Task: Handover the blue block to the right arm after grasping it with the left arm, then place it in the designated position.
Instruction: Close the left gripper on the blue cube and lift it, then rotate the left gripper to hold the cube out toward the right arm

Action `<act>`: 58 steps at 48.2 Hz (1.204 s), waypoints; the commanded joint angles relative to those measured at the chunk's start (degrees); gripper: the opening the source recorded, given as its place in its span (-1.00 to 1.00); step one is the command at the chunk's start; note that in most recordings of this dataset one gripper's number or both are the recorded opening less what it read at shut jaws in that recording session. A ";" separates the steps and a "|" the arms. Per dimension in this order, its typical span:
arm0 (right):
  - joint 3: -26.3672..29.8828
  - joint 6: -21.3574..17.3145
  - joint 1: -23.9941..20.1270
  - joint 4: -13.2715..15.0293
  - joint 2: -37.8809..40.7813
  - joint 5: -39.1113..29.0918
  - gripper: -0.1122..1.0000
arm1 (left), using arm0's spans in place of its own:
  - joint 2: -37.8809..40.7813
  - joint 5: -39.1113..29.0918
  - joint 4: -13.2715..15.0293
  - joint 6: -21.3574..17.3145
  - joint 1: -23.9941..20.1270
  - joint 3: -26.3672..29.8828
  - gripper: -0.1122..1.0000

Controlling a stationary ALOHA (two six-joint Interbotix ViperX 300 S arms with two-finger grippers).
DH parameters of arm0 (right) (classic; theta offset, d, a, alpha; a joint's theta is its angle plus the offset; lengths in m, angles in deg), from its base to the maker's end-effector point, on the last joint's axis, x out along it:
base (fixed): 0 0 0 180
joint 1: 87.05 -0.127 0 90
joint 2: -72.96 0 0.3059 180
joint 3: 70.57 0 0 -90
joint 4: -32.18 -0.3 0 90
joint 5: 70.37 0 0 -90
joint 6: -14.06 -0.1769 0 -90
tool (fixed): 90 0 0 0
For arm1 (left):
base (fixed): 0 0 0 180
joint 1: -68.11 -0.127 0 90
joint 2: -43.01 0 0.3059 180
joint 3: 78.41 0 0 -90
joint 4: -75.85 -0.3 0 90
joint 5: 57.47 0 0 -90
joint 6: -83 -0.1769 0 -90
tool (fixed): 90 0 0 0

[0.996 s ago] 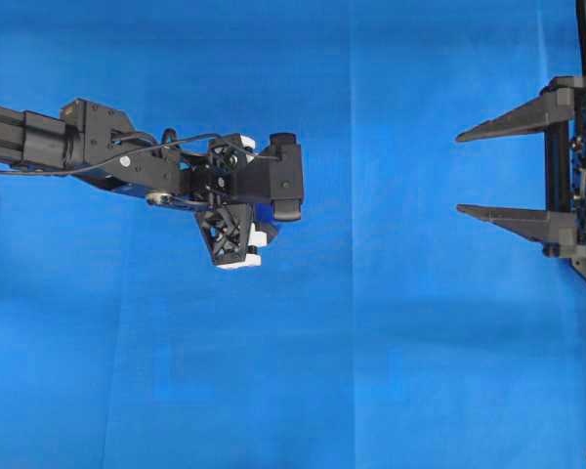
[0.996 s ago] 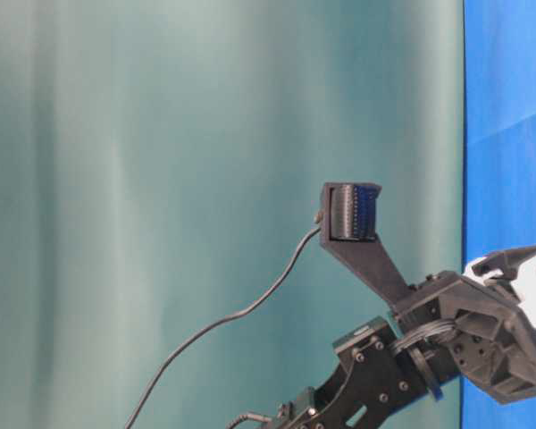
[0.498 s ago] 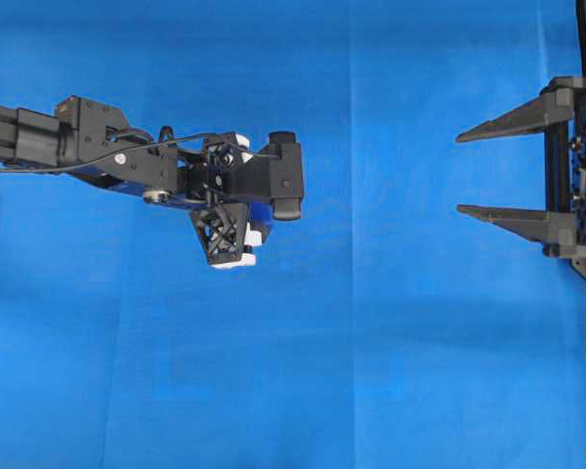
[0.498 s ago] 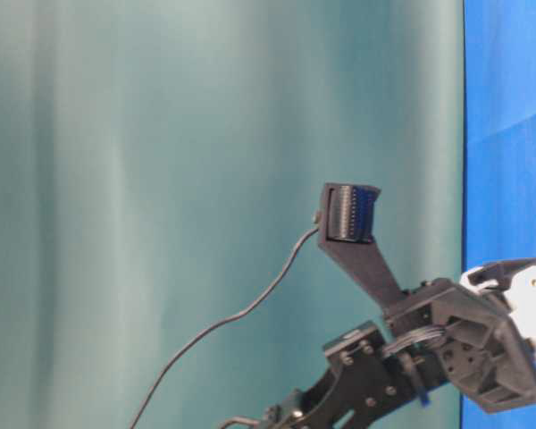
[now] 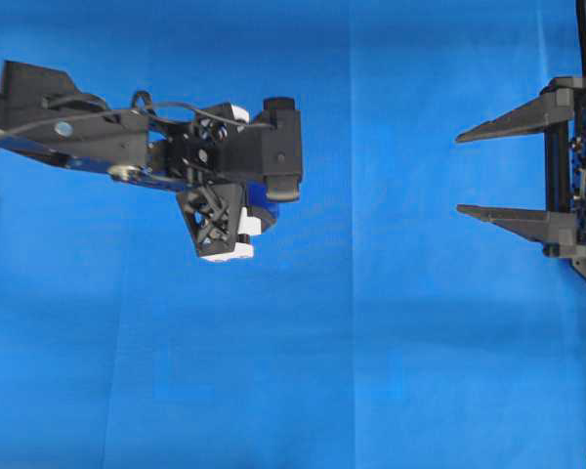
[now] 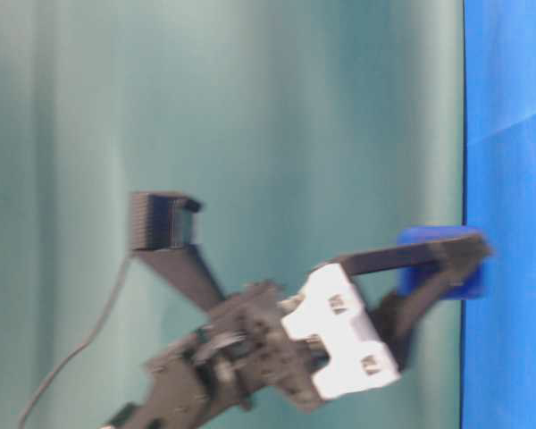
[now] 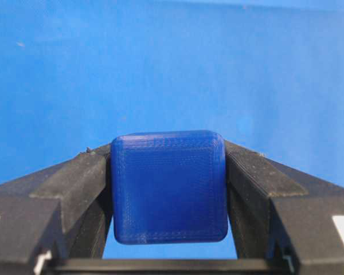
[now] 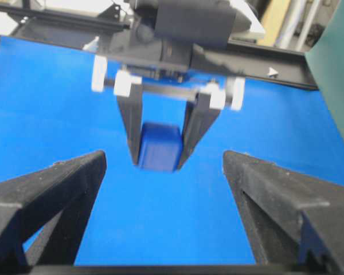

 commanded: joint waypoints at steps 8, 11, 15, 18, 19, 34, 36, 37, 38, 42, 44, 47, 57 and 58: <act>1.05 -0.09 0.00 -0.18 0.35 0.18 0.91 | -5.36 -4.31 -0.09 0.09 0.09 3.34 0.08; 1.14 -0.09 0.00 -0.09 0.35 0.26 0.91 | -6.33 -6.15 -0.09 0.09 0.09 4.13 0.08; 1.14 -0.09 0.00 -0.18 0.35 0.18 0.91 | -7.82 -7.21 -0.09 -0.09 0.09 4.83 0.08; 1.14 -0.09 0.00 -0.18 0.35 0.09 0.91 | -8.79 -7.29 -0.09 -0.09 0.09 4.75 0.08; 1.14 -0.09 0.00 -0.18 0.35 0.00 0.91 | -9.05 -7.29 -0.09 -0.09 0.09 4.75 0.08; 1.14 -0.09 0.00 -0.18 0.35 -0.09 0.91 | -10.46 -7.29 -0.09 0.26 0.09 3.87 0.08; 1.14 -0.09 0.00 -0.18 0.35 -0.09 0.91 | -10.46 -7.29 -0.09 0.26 0.09 3.78 0.08; 1.14 -0.09 0.09 -0.18 0.35 -0.09 0.91 | -10.46 -7.29 -0.09 0.26 0.09 3.78 0.08; 1.14 -0.09 0.00 -0.18 0.35 -0.09 0.91 | -10.37 -7.29 -0.09 0.26 0.09 3.78 0.08; 1.23 -0.09 0.00 -0.18 0.35 -0.09 0.91 | -10.46 -7.21 -0.09 0.26 0.09 3.78 0.08; 1.23 -0.09 0.00 -0.18 0.35 -0.09 0.91 | -10.37 -7.21 -0.09 0.26 0.09 3.78 0.08; 1.32 -0.09 0.00 -0.18 0.35 -0.09 0.91 | -10.46 -7.29 -0.09 0.26 0.00 3.78 0.08; 1.32 -0.09 0.00 -0.18 0.35 -0.09 0.91 | -10.46 -7.21 -0.09 0.26 0.09 3.78 0.08; 1.32 -0.09 0.00 -0.18 0.35 -0.09 0.91 | -10.37 -7.21 -0.09 0.26 0.09 3.78 0.08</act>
